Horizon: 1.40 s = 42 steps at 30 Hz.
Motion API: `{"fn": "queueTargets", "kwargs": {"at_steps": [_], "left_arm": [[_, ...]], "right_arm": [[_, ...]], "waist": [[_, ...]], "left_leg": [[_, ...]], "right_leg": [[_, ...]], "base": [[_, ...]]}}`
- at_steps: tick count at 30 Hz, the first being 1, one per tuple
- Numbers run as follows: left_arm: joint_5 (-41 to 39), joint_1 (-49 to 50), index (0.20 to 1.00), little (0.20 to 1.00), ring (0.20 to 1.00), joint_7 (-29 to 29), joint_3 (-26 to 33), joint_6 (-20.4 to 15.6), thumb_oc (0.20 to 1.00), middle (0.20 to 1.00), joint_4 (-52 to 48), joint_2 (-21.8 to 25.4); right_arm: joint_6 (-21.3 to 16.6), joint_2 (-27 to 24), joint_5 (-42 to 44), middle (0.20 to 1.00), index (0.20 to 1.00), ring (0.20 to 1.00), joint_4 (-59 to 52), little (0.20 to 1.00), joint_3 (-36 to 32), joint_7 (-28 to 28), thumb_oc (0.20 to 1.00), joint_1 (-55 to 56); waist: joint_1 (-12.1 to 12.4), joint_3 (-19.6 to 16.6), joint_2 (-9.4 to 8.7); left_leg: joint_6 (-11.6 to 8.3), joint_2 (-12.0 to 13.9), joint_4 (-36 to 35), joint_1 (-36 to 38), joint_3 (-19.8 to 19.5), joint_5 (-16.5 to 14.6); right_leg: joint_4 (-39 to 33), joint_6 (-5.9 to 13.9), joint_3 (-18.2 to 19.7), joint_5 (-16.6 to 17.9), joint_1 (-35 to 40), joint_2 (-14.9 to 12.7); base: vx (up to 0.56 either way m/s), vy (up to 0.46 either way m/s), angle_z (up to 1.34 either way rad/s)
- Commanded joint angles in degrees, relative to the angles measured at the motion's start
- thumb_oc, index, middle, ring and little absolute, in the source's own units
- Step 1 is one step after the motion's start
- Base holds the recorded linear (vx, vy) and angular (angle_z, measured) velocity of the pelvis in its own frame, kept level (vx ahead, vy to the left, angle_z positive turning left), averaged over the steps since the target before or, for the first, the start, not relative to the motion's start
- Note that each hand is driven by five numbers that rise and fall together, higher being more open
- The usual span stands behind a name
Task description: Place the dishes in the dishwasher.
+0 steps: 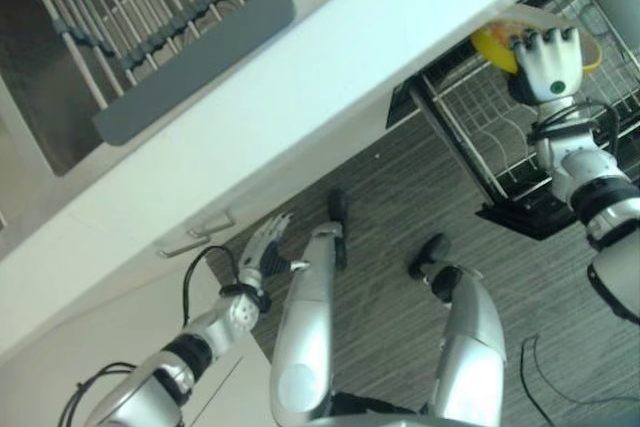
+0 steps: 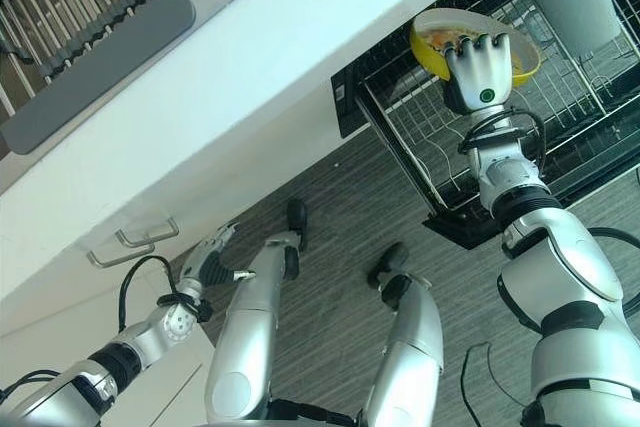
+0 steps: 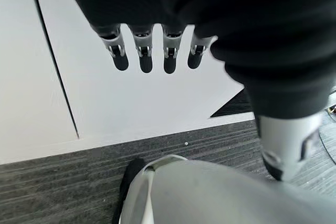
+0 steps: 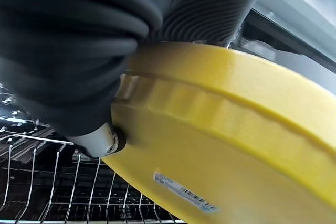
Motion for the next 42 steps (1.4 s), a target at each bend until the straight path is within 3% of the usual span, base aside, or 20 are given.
{"fn": "queueTargets", "kwargs": {"at_steps": [1, 17, 22, 35, 36, 37, 39, 40, 41, 42], "left_arm": [[5.1, 3.0, 1.000, 1.000, 1.000, 5.3, -2.2, -3.3, 1.000, 1.000, -3.3, -0.3], [14.8, 2.7, 1.000, 1.000, 1.000, 14.4, -5.5, -3.3, 1.000, 1.000, -9.8, 1.6], [13.0, 2.8, 1.000, 1.000, 1.000, 16.7, -6.0, -5.8, 1.000, 1.000, -11.6, 1.9], [11.5, 1.7, 1.000, 1.000, 1.000, 18.6, -6.2, -6.2, 1.000, 1.000, -13.7, 0.5], [11.2, 1.7, 1.000, 1.000, 1.000, 18.6, -6.2, -6.3, 1.000, 1.000, -13.8, 0.5], [11.2, 1.8, 1.000, 1.000, 1.000, 18.6, -6.1, -6.4, 1.000, 1.000, -13.9, 0.5], [11.1, 1.8, 1.000, 1.000, 1.000, 18.5, -5.8, -6.6, 1.000, 1.000, -14.2, 0.7], [10.5, 1.8, 1.000, 1.000, 1.000, 18.5, -5.7, -6.7, 1.000, 1.000, -14.4, 1.0], [10.4, 1.9, 1.000, 1.000, 1.000, 18.4, -5.6, -6.7, 1.000, 1.000, -14.7, 1.2], [10.5, 1.9, 1.000, 1.000, 1.000, 18.4, -5.5, -6.6, 1.000, 1.000, -14.9, 1.0]], "right_arm": [[1.1, -4.0, 2.0, 0.200, 0.200, 0.200, -0.1, 0.200, -0.1, -4.6, 0.200, -8.2], [2.8, -1.1, 3.0, 0.200, 0.200, 0.200, 1.6, 0.200, 1.4, -5.9, 0.200, -12.7], [2.4, 0.1, 8.8, 0.200, 0.200, 0.200, 2.3, 0.200, -0.9, -11.3, 0.200, -13.7], [-0.4, 0.6, 9.9, 0.200, 0.200, 0.200, 3.3, 0.200, -4.4, -12.8, 0.200, -13.4], [-0.6, 0.6, 10.1, 0.410, 0.410, 0.410, 3.4, 0.410, -4.4, -11.5, 0.410, -13.4], [-0.7, 0.5, 10.5, 0.545, 0.545, 0.545, 3.4, 0.545, -4.3, -10.4, 0.545, -13.3], [-1.8, 0.4, 11.6, 0.573, 0.573, 0.573, 3.4, 0.573, -4.1, -8.1, 0.573, -13.0], [-1.9, 0.6, 14.5, 0.925, 0.925, 0.925, 3.4, 0.925, -4.0, -4.8, 0.925, -13.0], [-2.6, 0.6, 16.2, 1.000, 1.000, 1.000, 3.5, 1.000, -4.1, -2.7, 1.000, -12.7], [-5.6, 1.1, 20.6, 1.000, 1.000, 1.000, 3.6, 1.000, -4.5, 0.0, 1.000, -12.0]], "waist": [[1.2, -1.4, 2.53], [2.2, -1.4, 3.37], [2.2, -1.4, 3.74], [1.5, -1.4, 5.48], [1.5, -1.4, 5.52], [1.5, -1.4, 5.56], [1.4, -1.4, 5.55], [1.5, -1.4, 5.47], [1.5, -1.4, 5.45], [1.5, -1.4, 5.52]], "left_leg": [[-0.07, -2.1, -3.7, 2.0, -2.2, -3.9], [-0.29, -2.3, -2.6, -4.3, -2.4, -4.1], [-0.37, -2.1, -1.5, -6.3, -2.4, -4.5], [-0.35, -2.5, -1.3, -9.0, -1.7, -4.6], [-0.40, -2.5, -1.4, -9.2, -1.7, -4.5], [-0.39, -2.5, -1.6, -9.1, -1.6, -4.5], [-0.46, -2.6, -1.8, -9.3, -1.6, -4.4], [-0.51, -2.9, -2.0, -9.3, -2.1, -4.3], [-0.53, -2.9, -2.2, -9.3, -2.1, -4.3], [-0.60, -2.8, -2.5, -9.3, -2.0, -4.1]], "right_leg": [[6.3, 2.08, 0.1, -3.0, 0.0, 1.5], [6.7, 2.51, -0.3, -2.2, -5.7, 1.1], [7.3, 2.31, -0.1, -2.5, -7.7, 0.9], [7.4, 2.15, 1.4, -2.5, -11.1, 0.7], [7.3, 2.15, 1.5, -2.5, -11.3, 0.8], [7.3, 2.16, 1.5, -2.5, -11.4, 0.8], [7.1, 2.23, 1.5, -2.3, -11.5, 0.8], [6.7, 2.31, 1.7, -2.2, -11.5, 1.1], [6.6, 2.33, 1.7, -2.1, -11.5, 1.2], [6.4, 2.31, 1.7, -2.0, -11.6, 1.3]], "base": [[-0.04, 0.036, 0.00], [-0.01, 0.023, 0.00], [0.00, 0.007, 0.00], [-0.01, 0.048, -0.04], [-0.03, 0.035, -0.01], [0.00, 0.000, 0.00], [0.00, 0.000, 0.00], [0.00, 0.000, 0.00], [-0.03, 0.028, -0.03], [-0.02, 0.040, -0.03]]}}
